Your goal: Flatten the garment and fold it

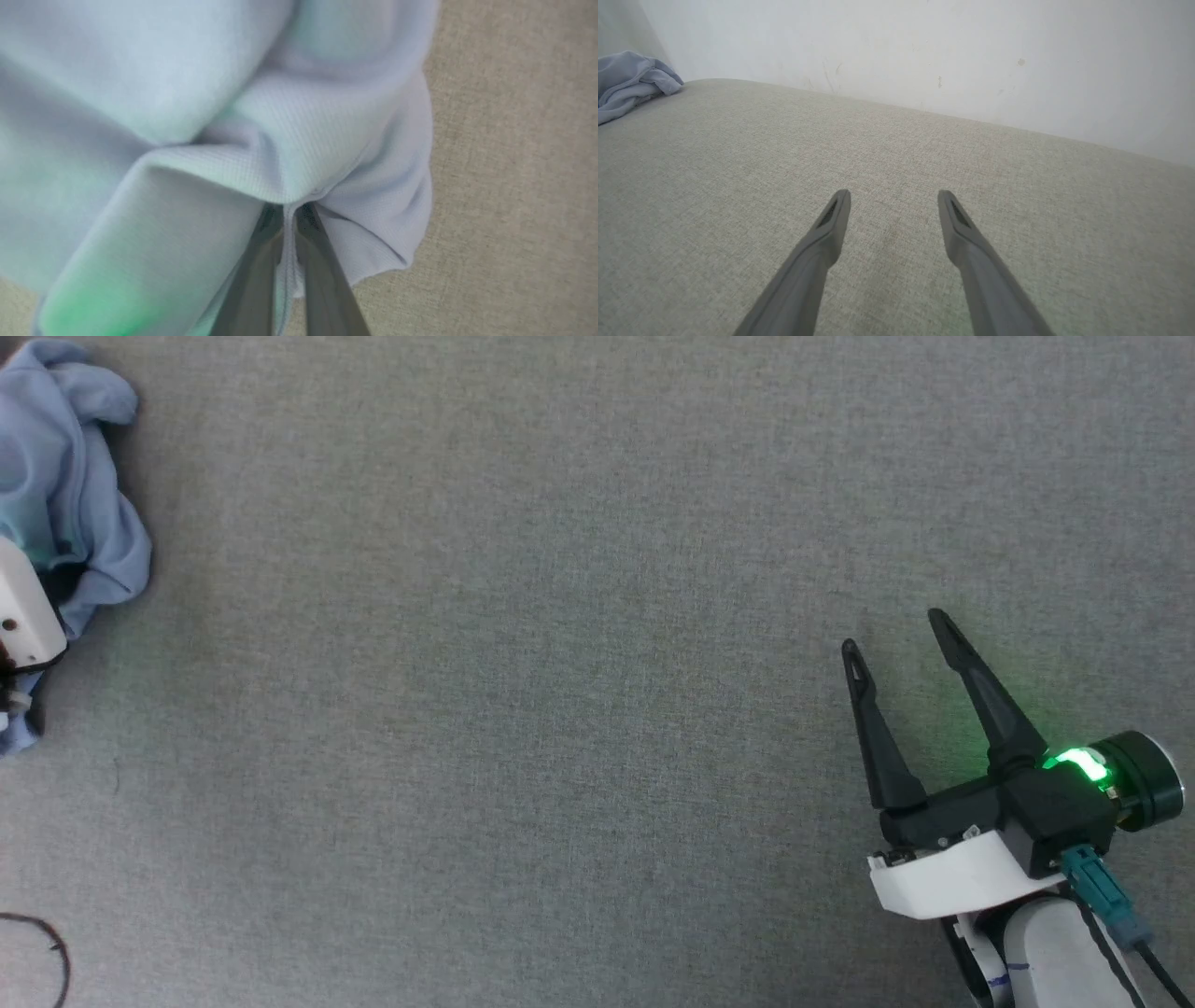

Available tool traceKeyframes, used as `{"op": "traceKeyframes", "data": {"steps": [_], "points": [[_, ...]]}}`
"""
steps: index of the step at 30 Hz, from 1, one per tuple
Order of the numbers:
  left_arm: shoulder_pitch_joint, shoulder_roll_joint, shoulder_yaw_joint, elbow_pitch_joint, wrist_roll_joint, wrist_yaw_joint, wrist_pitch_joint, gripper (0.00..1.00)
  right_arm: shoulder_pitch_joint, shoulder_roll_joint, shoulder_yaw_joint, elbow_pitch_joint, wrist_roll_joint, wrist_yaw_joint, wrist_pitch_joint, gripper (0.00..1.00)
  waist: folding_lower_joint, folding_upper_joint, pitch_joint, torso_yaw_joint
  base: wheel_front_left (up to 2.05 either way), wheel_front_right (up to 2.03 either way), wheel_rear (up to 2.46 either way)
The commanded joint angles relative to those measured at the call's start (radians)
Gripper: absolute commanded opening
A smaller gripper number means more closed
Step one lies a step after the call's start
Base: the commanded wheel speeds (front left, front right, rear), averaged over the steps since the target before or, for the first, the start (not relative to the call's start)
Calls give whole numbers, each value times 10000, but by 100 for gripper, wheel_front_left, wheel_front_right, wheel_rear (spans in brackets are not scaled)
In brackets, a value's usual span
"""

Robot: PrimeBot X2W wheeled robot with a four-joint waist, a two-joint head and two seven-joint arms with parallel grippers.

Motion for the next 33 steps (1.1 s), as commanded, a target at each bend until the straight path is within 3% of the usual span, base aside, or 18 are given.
{"op": "traceKeyframes", "data": {"steps": [1, 7, 17, 21, 25, 33], "points": [[208, -281, -41, 267, 74, -63, -530, 0, -164, -3, -9, 85, 4, -17, -84, 100, 0, 0, -303, 89, 0, 0, 0], [-55, -456, 449, 380, 31, -64, -3781, 0, -111, -3, -34, 535, 132, -17, -189, 100, 0, 0, -1376, 145, 0, 0, 0], [-357, -114, -218, -662, 665, -64, -7245, 0, 239, -3, -395, 1211, 492, -17, -325, 100, 0, 0, -3361, 306, 0, 0, 0], [-628, -287, -433, -1477, 1119, -32, -7939, 0, 305, -3, -604, 1381, 618, -17, -353, 100, 0, 0, -3895, 239, 0, 0, 0], [-801, -528, -452, -2661, 1560, 282, -8267, 0, 339, -3, -849, 1499, 712, -17, -371, 100, 0, 0, -4192, 54, 0, 0, 0], [-655, -1286, -976, -5174, 1996, 734, -8137, 0, 299, -3, -1325, 1544, 872, -17, -385, 100, 0, 0, -4545, -761, 0, 0, 0]]}}
